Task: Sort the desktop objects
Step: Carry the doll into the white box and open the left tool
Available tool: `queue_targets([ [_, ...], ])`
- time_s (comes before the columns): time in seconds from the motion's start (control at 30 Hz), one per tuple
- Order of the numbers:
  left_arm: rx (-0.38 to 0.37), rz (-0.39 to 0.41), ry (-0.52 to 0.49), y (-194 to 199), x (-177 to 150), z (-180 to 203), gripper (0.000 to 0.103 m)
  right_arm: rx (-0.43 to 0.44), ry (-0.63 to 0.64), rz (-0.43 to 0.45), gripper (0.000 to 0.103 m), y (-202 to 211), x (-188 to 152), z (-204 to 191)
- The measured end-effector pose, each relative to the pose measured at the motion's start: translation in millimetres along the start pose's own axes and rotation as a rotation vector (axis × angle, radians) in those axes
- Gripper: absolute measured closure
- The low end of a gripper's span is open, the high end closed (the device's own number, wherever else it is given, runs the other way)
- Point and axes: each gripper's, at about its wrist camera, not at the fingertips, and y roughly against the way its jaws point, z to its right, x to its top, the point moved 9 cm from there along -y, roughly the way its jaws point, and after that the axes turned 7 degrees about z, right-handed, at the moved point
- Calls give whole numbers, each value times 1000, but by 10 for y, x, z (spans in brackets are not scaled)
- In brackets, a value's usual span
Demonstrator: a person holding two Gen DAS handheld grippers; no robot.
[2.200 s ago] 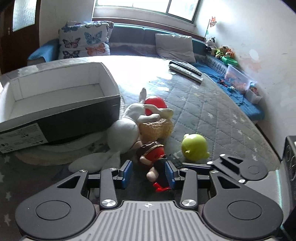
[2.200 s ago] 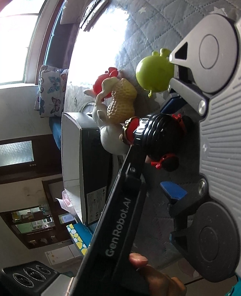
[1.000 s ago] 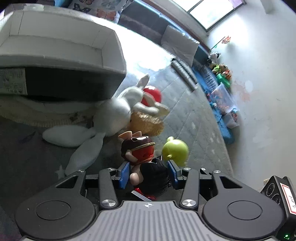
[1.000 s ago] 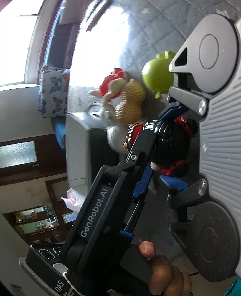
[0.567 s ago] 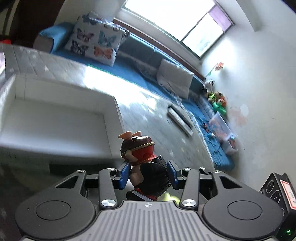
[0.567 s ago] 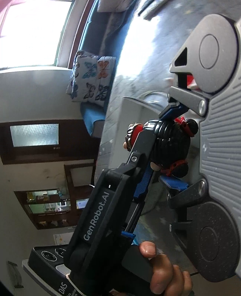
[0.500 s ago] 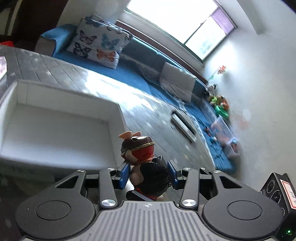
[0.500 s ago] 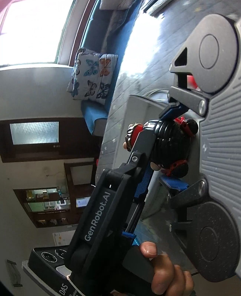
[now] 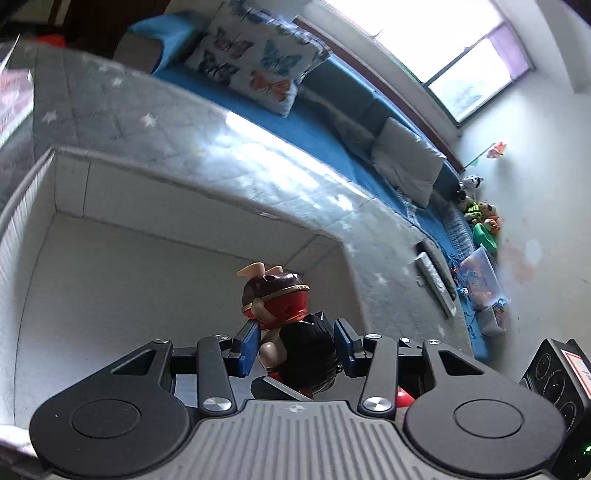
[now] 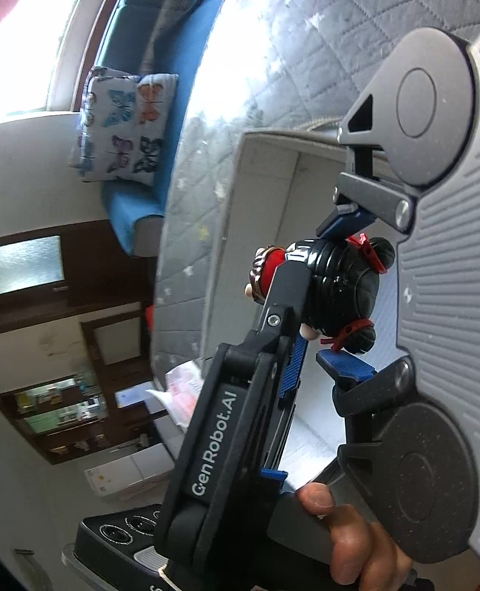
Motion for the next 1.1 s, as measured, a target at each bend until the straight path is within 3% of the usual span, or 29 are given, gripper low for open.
queue_targets([
  [0.37,19,-41,70,-200,-59,-350,57,-16,30,-112,36,-302,-208,-103],
  [0.8,11,-53,71,-197,-66,-234,60,-119,179,-45,31,-138,-151,-259],
  [1.1,-5,-36,55,-145,-57,-113,60,-172,176,-12,31,14,-135,-151],
])
